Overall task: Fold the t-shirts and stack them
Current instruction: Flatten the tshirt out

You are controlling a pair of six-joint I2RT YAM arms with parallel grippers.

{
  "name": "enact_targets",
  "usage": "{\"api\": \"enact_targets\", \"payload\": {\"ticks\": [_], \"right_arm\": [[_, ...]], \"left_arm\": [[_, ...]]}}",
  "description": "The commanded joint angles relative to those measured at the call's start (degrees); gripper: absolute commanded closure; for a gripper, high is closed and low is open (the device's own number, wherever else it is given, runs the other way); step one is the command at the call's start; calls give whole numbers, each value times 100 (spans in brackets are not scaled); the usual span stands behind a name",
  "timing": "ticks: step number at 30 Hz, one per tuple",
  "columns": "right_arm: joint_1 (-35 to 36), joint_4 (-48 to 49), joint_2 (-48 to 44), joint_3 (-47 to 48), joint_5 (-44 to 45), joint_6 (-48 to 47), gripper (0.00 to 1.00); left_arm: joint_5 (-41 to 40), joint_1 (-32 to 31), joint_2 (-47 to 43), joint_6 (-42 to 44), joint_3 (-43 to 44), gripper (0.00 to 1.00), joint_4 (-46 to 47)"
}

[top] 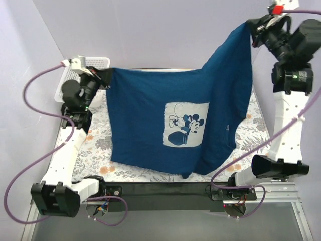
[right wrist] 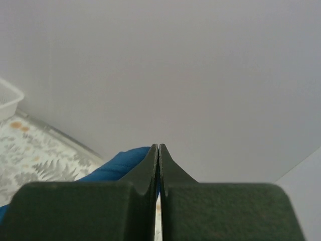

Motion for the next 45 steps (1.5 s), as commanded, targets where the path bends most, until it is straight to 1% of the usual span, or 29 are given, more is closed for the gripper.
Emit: {"api": "enact_targets", "payload": {"ticks": [1,2,4,5,7,8,9,10,13,15,17,19,22,23,25,26,27,29,30,32,33,36,40,43,45], "right_arm": [[141,463,43,-580,-192,324,99],[229,543,61,-1131,-87,281,99],[518,815,192,-1617,220,96,99],[607,946,263,-1994,378,52,99],[704,1464,516,-2348,651,60,99],[722,1640,631,-2480,739,60,99],[731,1772,754,-2672,819,60,99],[740,2122,1016,-2701,941,43,99],[757,2204,1535,-2509,1012,34,99],[748,2196,1651,-2420,995,-18,99],[748,2178,1547,-2384,908,-88,99],[740,2100,1241,-2332,846,-168,99],[740,1539,793,-2025,750,-265,99],[722,1180,686,-1702,723,-273,99],[722,879,345,-1367,635,-247,99],[722,721,221,-1026,600,-212,99],[731,484,-24,-831,574,-177,99],[722,307,-272,-505,599,-116,99],[722,167,-395,-164,608,-89,99],[731,69,-720,128,661,-19,99],[722,-1,-886,416,661,-1,99],[705,-46,-1247,857,635,95,99],[573,24,-1573,1340,652,227,99],[494,77,-1723,1587,661,236,99],[458,95,-1758,1588,679,219,99]], "left_arm": [[-133,32,483,150,-682,100,515],[-116,32,652,133,-805,100,585],[-220,32,1038,177,-999,100,823],[-317,32,1414,194,-1017,100,884],[-684,32,1838,273,-974,100,1034],[-800,32,2223,352,-947,100,1104],[-923,32,2392,370,-904,100,1279],[-968,32,2568,370,-790,100,1324],[-1065,32,3157,432,-517,100,1342],[-1021,32,3272,467,-315,100,1359],[-942,32,3220,485,-201,100,1333],[-872,32,2880,493,-200,100,1307],[-775,32,2290,450,-288,100,1167],[-749,32,1792,441,-314,100,1123],[-740,32,1263,397,-349,100,912],[-740,32,773,379,-358,100,842],[-774,32,472,362,-350,100,693],[-836,32,5,292,-323,100,569],[-836,32,-441,265,-306,100,464],[-854,32,-830,108,-209,100,367],[-845,32,-1145,63,-174,100,306],[-827,32,-1647,-139,-7,100,235],[-810,32,-2000,-262,326,100,208],[-897,32,-2123,-245,634,100,121],[-1020,32,-2150,-227,784,100,68]]}}
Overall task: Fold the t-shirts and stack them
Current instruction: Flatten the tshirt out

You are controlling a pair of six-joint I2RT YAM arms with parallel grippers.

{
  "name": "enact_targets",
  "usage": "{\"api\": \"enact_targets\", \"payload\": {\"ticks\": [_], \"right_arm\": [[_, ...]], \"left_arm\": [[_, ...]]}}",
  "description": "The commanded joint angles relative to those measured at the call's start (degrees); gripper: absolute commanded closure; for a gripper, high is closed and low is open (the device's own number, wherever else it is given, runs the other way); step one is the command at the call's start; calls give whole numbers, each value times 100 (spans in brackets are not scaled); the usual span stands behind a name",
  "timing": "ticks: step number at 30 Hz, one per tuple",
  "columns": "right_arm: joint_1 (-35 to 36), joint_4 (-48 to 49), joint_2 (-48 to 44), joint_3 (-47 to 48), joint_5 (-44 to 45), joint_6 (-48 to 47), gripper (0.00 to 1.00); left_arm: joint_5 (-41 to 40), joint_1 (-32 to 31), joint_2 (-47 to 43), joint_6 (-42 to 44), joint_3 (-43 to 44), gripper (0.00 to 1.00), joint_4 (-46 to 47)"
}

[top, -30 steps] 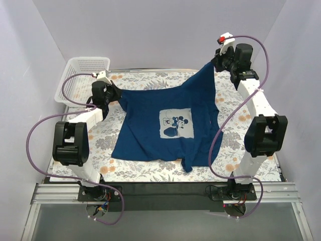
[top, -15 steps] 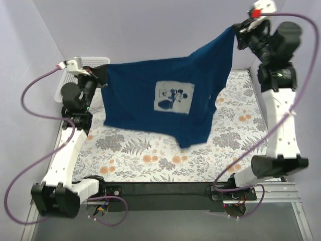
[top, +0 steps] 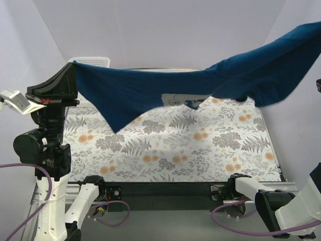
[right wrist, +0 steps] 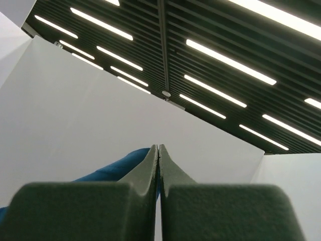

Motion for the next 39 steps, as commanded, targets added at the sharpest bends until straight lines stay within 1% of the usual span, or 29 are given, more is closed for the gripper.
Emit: {"api": "enact_targets", "payload": {"ticks": [1,4,8,9,11,12,13,14,15,17,18,19,20,21,22,23,25,26,28,29,31,32,35,36,39], "right_arm": [[-73,-78,211,-101,119,64,99],[-73,-69,237,-443,128,-86,99],[-64,-16,273,-1286,14,-305,99],[-73,10,316,-1697,-21,-349,99],[-64,63,343,-2226,-188,-577,99],[-73,89,395,-2768,-240,-622,99],[-73,89,439,-3017,-372,-770,99],[-73,98,492,-3263,-434,-824,99],[-64,124,605,-3805,-460,-868,99],[-64,299,764,-4326,-435,-999,99],[-73,431,921,-4564,-382,-1026,99],[-73,545,993,-5054,-312,-1061,99],[-73,877,1063,-5285,-250,-1079,99],[-73,1054,1168,-5487,-180,-1079,99],[-73,1221,1221,-5950,-66,-1088,99],[-73,1710,1265,-6164,4,-1105,99],[-82,2179,1406,-6586,206,-1149,99],[-82,2599,1528,-6962,312,-1158,99],[-99,2945,1730,-7185,444,-1237,99],[-99,3024,1845,-7246,497,-1237,99],[-108,3200,2231,-7221,558,-1211,99],[-99,3279,2485,-7160,585,-1176,99],[-99,3543,2847,-6993,778,-1044,99],[-99,3561,3083,-6792,848,-1009,99],[-108,3622,3445,-6536,919,-913,99]], "left_arm": [[-290,32,18,28,262,100,-293],[-580,32,71,177,201,100,-346],[-687,32,360,476,-159,100,-416],[-660,32,526,460,-273,100,-407],[-415,32,720,442,-747,100,-285],[-353,32,965,390,-914,100,-128],[-257,32,1080,372,-1333,100,22],[-151,32,1221,372,-1520,100,171],[-133,32,1561,311,-1714,100,469],[-19,32,1993,345,-2100,100,778],[-27,32,2222,310,-2181,100,1075],[-19,32,2737,327,-2234,100,1217],[-36,32,2995,319,-2243,100,1332],[-106,32,3250,319,-2217,100,1524],[-141,14,3809,406,-2164,100,1605],[-194,-3,4050,433,-2094,100,1658],[-448,-64,4577,555,-1796,100,1693],[-475,-91,5032,600,-1551,100,1702],[-712,-214,5395,766,-1330,100,1693],[-756,-240,5728,819,-1207,100,1685],[-844,-328,6011,898,-890,100,1667],[-993,-355,6238,995,-794,100,1676],[-1143,-434,6591,1153,-424,100,1649],[-1161,-451,6827,1162,-310,100,1615],[-1275,-478,7136,1285,-2,100,1649]]}}
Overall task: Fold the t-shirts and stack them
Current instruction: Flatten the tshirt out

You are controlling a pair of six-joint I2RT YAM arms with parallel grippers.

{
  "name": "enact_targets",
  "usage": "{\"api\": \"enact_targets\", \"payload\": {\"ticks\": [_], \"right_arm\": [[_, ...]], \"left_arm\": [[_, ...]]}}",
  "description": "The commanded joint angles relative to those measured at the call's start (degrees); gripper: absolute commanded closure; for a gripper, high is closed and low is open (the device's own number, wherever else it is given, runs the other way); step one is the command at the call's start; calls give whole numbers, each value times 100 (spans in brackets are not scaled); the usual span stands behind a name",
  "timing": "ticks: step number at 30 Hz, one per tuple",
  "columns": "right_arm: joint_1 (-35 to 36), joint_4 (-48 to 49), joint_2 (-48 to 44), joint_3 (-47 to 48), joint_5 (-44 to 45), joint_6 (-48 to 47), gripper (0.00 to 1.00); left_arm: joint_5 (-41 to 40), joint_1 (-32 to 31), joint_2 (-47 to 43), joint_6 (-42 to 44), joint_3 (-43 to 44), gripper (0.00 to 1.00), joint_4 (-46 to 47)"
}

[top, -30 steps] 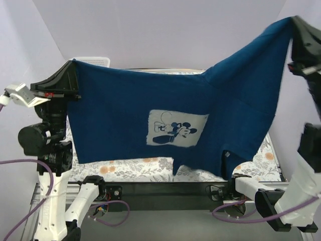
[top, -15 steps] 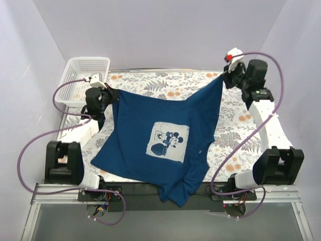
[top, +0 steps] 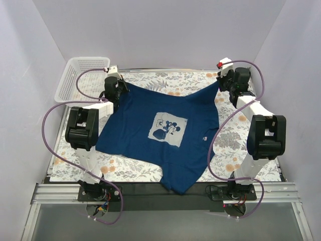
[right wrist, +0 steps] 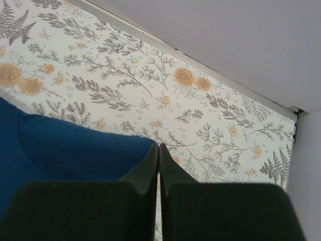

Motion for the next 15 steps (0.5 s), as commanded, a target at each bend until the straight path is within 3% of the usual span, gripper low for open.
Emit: {"api": "enact_targets", "payload": {"ticks": [1,6,15], "right_arm": [[-21,689,245,629,261,146,99],[-29,716,571,964,358,304,99],[-319,760,475,868,-71,708,99]], "left_arm": [[-377,-34,291,324,426,100,204],[-719,-87,705,613,726,100,538],[-510,-157,1294,2395,894,100,1608]]}}
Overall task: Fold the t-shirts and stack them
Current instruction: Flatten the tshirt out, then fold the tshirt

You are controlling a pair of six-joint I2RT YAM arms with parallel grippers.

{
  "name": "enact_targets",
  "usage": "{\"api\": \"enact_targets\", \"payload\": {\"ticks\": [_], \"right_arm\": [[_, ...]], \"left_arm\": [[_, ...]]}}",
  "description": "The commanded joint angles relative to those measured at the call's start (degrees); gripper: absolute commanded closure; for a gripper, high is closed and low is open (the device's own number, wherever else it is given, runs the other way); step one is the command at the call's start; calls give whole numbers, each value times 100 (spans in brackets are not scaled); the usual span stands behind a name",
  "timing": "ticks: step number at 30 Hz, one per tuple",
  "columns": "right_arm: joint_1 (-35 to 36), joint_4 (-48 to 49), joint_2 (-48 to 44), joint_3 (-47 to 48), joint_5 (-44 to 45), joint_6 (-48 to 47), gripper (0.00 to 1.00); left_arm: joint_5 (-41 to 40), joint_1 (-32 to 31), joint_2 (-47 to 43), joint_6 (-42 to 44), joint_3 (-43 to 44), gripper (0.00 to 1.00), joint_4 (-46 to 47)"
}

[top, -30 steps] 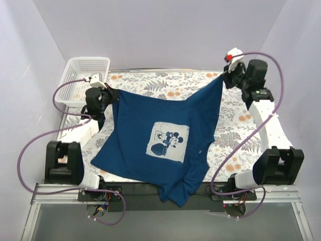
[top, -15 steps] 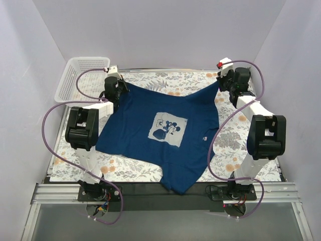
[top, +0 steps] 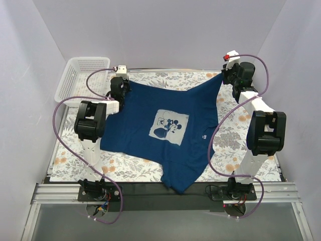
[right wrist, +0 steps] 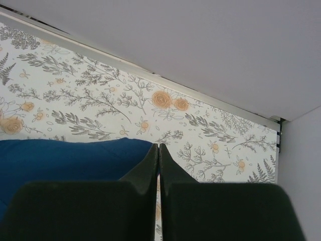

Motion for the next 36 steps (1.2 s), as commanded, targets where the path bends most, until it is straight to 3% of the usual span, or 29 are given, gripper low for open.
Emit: {"api": "enact_targets", "payload": {"ticks": [1,10,16,36], "right_arm": [[-175,404,-190,120,-326,262,99],[-334,245,-155,296,-1468,491,99],[-334,237,-269,94,-2267,745,99],[-334,228,-1411,-987,-3227,544,99]], "left_arm": [[179,-4,31,1204,32,100,965],[918,-13,392,1882,638,100,624],[822,-13,401,2076,639,100,695],[1068,110,181,2366,401,100,783]]}}
